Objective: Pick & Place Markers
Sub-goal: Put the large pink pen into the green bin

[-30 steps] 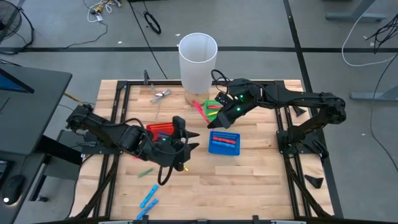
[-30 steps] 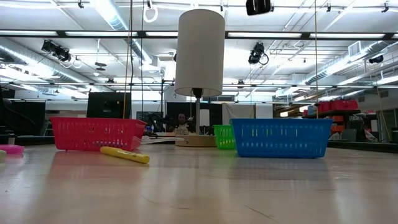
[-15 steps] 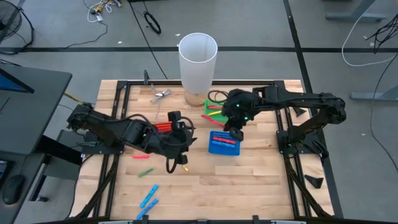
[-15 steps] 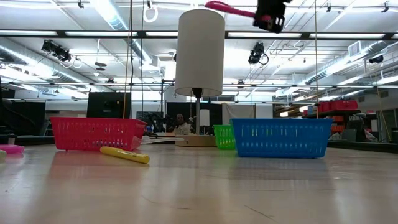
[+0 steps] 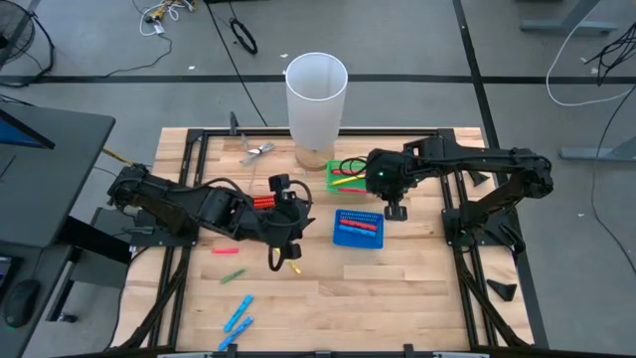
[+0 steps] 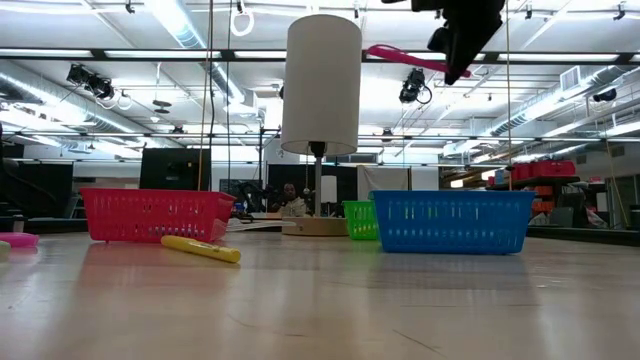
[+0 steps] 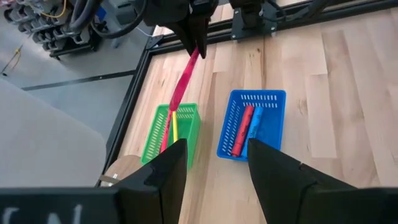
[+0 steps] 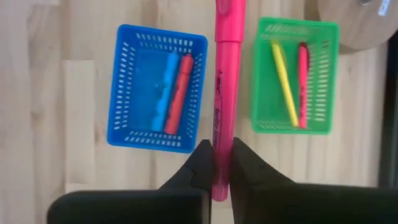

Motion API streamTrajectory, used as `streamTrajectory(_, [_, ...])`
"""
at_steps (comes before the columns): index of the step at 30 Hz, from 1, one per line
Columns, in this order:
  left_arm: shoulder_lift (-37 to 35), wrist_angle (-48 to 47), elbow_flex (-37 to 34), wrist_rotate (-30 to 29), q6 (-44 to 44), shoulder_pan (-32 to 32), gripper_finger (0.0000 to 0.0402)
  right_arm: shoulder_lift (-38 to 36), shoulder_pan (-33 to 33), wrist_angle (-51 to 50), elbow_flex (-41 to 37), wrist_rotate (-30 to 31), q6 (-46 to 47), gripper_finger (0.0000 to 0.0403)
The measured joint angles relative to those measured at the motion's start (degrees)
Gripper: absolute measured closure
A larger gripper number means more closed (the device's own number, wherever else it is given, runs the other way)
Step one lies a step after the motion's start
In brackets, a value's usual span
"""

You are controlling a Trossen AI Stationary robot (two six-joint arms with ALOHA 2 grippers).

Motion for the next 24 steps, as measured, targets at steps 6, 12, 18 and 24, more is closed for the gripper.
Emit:
streamTrajectory(6, [-0.02, -0.19, 0.0, -0.28, -0.89, 0.0, 0.0227, 1.22, -1.51, 1.42, 0.0, 1.86, -3.33, 0.0387])
streamTrajectory(12, [-0.02, -0.31, 0.0, -0.44, -1.11, 0.0, 0.0227, 6.34, -5.66, 1.59, -0.02, 4.29, -8.32, 0.0387])
streamTrajectory(18, [-0.02, -1.17, 0.02, -0.45, -1.09, 0.0, 0.0227, 11.08, -9.86, 4.42, -0.04, 5.56, -12.2, 0.0387])
streamTrajectory(24, [-0.02, -3.04, 0.04, -0.44, -1.11, 0.0, 0.0227, 15.25, -13.56, 9.03, -0.05, 6.59, -15.31, 0.0387])
